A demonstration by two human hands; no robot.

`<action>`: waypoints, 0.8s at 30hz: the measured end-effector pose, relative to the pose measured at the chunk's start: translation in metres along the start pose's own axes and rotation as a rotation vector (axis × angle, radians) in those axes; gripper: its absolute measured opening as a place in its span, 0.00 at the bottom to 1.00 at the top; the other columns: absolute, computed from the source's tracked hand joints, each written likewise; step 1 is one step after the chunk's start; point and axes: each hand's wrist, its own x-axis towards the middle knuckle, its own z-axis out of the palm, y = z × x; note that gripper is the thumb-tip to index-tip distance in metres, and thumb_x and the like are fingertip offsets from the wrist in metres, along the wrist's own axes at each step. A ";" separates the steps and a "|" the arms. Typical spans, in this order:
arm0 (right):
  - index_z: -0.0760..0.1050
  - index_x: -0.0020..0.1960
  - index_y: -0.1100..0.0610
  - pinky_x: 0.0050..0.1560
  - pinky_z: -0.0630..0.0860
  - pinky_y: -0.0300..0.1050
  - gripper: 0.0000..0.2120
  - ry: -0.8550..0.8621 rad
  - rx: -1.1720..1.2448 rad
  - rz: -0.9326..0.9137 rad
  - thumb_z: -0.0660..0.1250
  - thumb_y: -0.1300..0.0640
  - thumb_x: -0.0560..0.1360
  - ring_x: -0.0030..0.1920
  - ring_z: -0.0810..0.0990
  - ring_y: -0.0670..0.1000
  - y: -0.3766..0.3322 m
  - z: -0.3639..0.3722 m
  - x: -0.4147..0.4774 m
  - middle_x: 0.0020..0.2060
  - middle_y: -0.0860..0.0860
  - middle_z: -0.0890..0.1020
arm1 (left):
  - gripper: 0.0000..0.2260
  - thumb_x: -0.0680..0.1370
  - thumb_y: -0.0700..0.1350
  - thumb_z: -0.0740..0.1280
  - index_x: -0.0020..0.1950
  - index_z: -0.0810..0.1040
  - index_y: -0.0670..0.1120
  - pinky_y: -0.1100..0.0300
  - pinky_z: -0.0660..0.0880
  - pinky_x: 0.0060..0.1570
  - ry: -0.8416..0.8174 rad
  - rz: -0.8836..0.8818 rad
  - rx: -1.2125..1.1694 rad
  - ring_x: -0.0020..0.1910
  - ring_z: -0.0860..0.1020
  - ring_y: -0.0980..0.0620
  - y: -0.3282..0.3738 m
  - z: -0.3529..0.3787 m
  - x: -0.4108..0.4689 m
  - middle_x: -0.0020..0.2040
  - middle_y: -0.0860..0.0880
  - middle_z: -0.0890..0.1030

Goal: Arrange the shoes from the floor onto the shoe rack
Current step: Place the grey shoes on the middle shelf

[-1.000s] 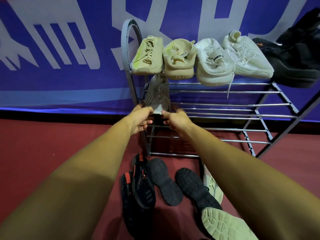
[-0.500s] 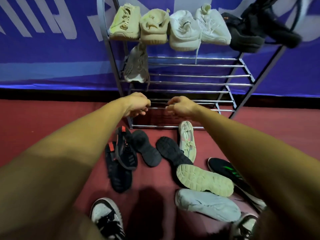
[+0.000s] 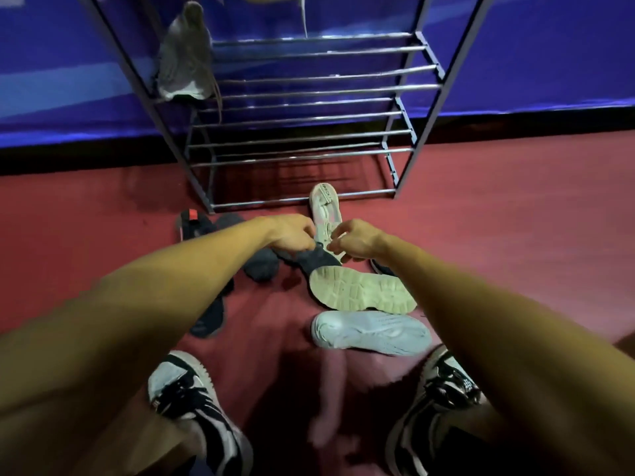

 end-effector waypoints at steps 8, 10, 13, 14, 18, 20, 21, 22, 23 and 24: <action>0.79 0.61 0.63 0.54 0.80 0.52 0.15 -0.179 -0.203 0.104 0.67 0.56 0.77 0.50 0.85 0.59 0.070 0.053 0.006 0.54 0.59 0.84 | 0.10 0.76 0.38 0.64 0.56 0.76 0.49 0.61 0.72 0.36 -0.162 -0.067 -0.177 0.32 0.75 0.49 -0.026 0.108 0.027 0.39 0.48 0.77; 0.79 0.61 0.64 0.55 0.79 0.51 0.16 -0.212 -0.252 0.103 0.66 0.56 0.77 0.51 0.85 0.59 0.076 0.060 0.007 0.54 0.60 0.84 | 0.10 0.74 0.37 0.64 0.53 0.76 0.48 0.57 0.70 0.37 -0.236 -0.060 -0.146 0.34 0.74 0.46 -0.030 0.125 0.029 0.43 0.44 0.78; 0.80 0.59 0.62 0.53 0.77 0.46 0.16 -0.253 -0.354 0.082 0.66 0.53 0.77 0.51 0.84 0.57 0.085 0.073 0.008 0.53 0.58 0.84 | 0.13 0.75 0.37 0.63 0.58 0.78 0.45 0.58 0.70 0.35 -0.273 -0.046 -0.063 0.31 0.74 0.48 -0.033 0.142 0.031 0.43 0.43 0.80; 0.81 0.58 0.62 0.50 0.76 0.45 0.16 -0.265 -0.387 0.082 0.66 0.53 0.77 0.50 0.83 0.57 0.090 0.080 0.010 0.52 0.57 0.84 | 0.15 0.75 0.37 0.63 0.61 0.77 0.46 0.59 0.71 0.34 -0.285 -0.049 -0.059 0.30 0.74 0.49 -0.035 0.146 0.032 0.44 0.44 0.80; 0.77 0.58 0.61 0.45 0.68 0.41 0.16 -0.394 -0.477 0.067 0.66 0.50 0.78 0.52 0.80 0.56 0.100 0.107 0.007 0.50 0.57 0.82 | 0.16 0.75 0.37 0.62 0.61 0.76 0.46 0.58 0.72 0.35 -0.372 -0.074 -0.033 0.32 0.75 0.49 -0.042 0.161 0.035 0.42 0.46 0.79; 0.75 0.55 0.58 0.46 0.68 0.41 0.13 -0.404 -0.427 0.043 0.66 0.49 0.77 0.49 0.78 0.54 0.104 0.115 0.003 0.49 0.56 0.82 | 0.13 0.75 0.36 0.62 0.58 0.78 0.43 0.59 0.71 0.35 -0.373 -0.075 -0.016 0.33 0.75 0.48 -0.045 0.166 0.035 0.40 0.45 0.79; 0.73 0.51 0.54 0.45 0.69 0.41 0.10 -0.365 -0.389 0.021 0.67 0.49 0.76 0.47 0.78 0.54 0.107 0.117 0.002 0.46 0.54 0.81 | 0.13 0.75 0.36 0.62 0.57 0.78 0.41 0.58 0.71 0.35 -0.367 -0.082 -0.014 0.34 0.75 0.48 -0.046 0.167 0.036 0.40 0.45 0.79; 0.73 0.49 0.51 0.45 0.69 0.41 0.09 -0.330 -0.357 0.013 0.69 0.48 0.74 0.46 0.78 0.55 0.109 0.117 0.003 0.43 0.53 0.81 | 0.12 0.75 0.36 0.62 0.57 0.79 0.41 0.58 0.70 0.36 -0.360 -0.090 -0.020 0.35 0.75 0.48 -0.048 0.168 0.037 0.39 0.45 0.79; 0.75 0.50 0.50 0.45 0.69 0.41 0.10 -0.310 -0.332 0.003 0.69 0.46 0.73 0.46 0.79 0.55 0.111 0.116 0.004 0.43 0.52 0.81 | 0.12 0.74 0.36 0.63 0.56 0.79 0.41 0.58 0.70 0.36 -0.353 -0.104 -0.028 0.36 0.75 0.48 -0.050 0.169 0.038 0.39 0.45 0.79; 0.77 0.53 0.50 0.46 0.69 0.41 0.13 -0.304 -0.328 0.013 0.69 0.44 0.73 0.48 0.79 0.56 0.114 0.115 0.006 0.44 0.53 0.82 | 0.12 0.74 0.36 0.63 0.56 0.80 0.41 0.59 0.69 0.36 -0.345 -0.109 -0.039 0.36 0.75 0.49 -0.051 0.169 0.039 0.39 0.45 0.79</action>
